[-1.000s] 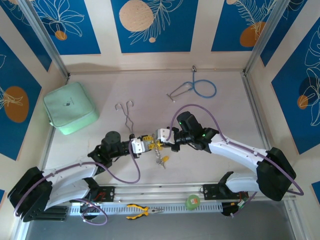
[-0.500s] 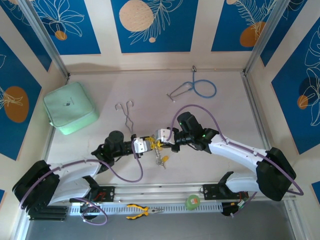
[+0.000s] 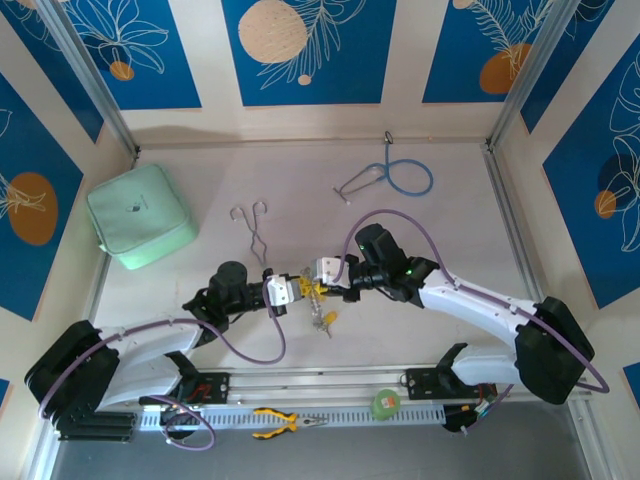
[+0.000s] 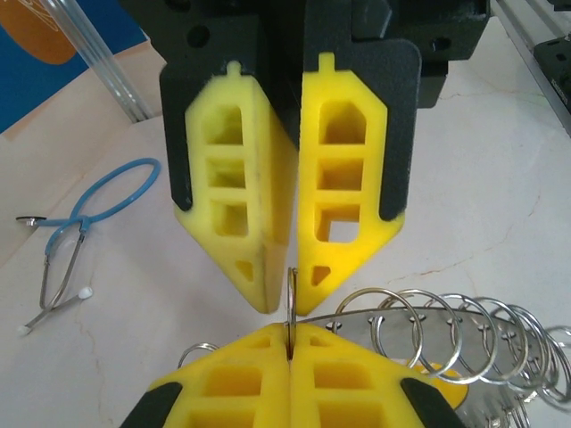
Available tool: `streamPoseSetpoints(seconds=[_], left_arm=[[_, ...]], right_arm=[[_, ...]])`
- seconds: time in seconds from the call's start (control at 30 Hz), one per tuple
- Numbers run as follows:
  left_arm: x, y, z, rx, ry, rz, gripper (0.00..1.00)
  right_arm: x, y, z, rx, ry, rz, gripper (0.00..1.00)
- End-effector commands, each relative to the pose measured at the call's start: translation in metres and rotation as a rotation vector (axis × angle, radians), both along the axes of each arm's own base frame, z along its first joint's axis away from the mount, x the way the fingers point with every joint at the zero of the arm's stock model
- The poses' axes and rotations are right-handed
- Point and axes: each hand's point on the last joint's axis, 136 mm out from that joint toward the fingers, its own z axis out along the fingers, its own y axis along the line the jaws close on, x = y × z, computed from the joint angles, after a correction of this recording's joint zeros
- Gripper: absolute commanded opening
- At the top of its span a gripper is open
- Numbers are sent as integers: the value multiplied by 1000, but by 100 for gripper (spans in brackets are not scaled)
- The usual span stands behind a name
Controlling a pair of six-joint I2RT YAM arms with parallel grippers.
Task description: Put the keys on the keyring
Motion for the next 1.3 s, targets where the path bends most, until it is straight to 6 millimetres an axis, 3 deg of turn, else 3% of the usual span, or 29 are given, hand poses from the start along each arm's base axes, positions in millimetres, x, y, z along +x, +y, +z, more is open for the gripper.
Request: streamPoseSetpoints(seconds=[0.0,0.37,0.43,1.27], left_arm=[[-4,-3,15,-31,-42,-28,0],[-4,-4,16,-31,-40,-30,0],[-3,-5,19,-40,-42,-28,6],[-1,-8,25,-75,-44,-28,13]], right_arm=[[-2,-3,7,-2,-44,7,17],[-7,2,10,8,-25,35,4],[-7,4,10,11,-21,39,0],[-11,7,9,25,9,53,0]])
